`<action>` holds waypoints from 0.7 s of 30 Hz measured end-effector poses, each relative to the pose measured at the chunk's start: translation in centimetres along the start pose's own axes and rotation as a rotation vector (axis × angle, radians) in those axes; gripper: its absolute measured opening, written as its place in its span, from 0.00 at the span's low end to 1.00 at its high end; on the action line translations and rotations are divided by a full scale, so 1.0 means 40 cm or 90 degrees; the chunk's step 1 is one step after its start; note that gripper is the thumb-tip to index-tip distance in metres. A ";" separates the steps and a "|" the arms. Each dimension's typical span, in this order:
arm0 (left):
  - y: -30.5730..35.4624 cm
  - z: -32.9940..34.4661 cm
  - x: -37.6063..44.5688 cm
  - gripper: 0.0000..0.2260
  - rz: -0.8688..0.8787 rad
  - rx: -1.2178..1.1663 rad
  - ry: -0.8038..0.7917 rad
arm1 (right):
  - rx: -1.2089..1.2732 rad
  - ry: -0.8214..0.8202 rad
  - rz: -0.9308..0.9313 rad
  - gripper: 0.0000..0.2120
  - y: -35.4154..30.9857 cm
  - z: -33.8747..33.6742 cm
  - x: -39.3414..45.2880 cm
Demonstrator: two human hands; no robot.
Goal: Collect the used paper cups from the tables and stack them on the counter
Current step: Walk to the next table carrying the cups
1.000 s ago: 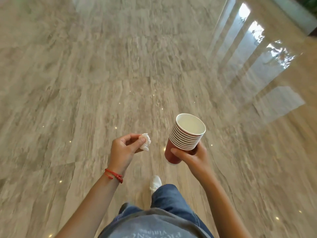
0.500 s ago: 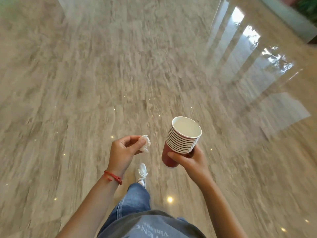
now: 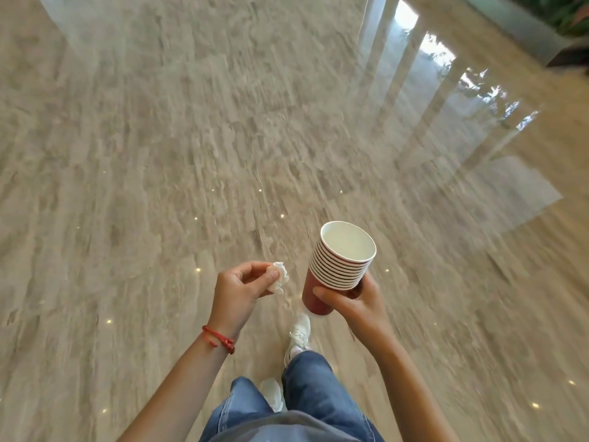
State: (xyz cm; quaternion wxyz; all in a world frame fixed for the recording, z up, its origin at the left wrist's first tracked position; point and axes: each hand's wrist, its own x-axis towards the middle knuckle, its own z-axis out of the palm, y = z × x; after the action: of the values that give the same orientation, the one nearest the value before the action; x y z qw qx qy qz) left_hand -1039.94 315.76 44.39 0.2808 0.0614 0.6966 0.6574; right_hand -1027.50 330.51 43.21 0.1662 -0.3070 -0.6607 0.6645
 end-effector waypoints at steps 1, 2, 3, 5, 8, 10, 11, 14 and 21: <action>0.007 0.012 0.042 0.05 -0.005 0.000 -0.005 | -0.002 0.002 -0.001 0.21 -0.001 -0.004 0.046; 0.014 0.025 0.088 0.05 -0.008 0.001 -0.009 | -0.007 0.002 -0.003 0.21 -0.004 -0.010 0.095; 0.021 0.040 0.135 0.05 -0.009 0.002 -0.014 | -0.011 0.003 -0.004 0.21 -0.007 -0.016 0.144; 0.041 0.073 0.234 0.05 -0.011 -0.001 -0.022 | -0.012 0.014 -0.007 0.21 -0.014 -0.031 0.246; 0.086 0.143 0.389 0.04 -0.009 0.000 -0.034 | 0.001 0.032 -0.011 0.20 -0.036 -0.065 0.410; 0.128 0.199 0.483 0.05 -0.010 0.005 -0.051 | 0.005 0.049 -0.011 0.20 -0.062 -0.097 0.509; 0.150 0.230 0.527 0.06 -0.007 0.009 -0.062 | 0.001 0.059 -0.013 0.19 -0.076 -0.116 0.554; 0.214 0.319 0.651 0.09 0.002 0.023 -0.096 | 0.010 0.090 -0.011 0.20 -0.119 -0.172 0.672; 0.301 0.537 0.885 0.06 -0.012 0.057 -0.219 | 0.048 0.217 0.039 0.20 -0.136 -0.306 0.838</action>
State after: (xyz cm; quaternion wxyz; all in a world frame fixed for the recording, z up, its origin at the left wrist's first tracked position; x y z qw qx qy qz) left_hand -1062.79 352.33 45.32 0.3989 0.1794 0.6675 0.6026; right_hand -1046.17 361.39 42.98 0.2671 -0.4284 -0.5879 0.6320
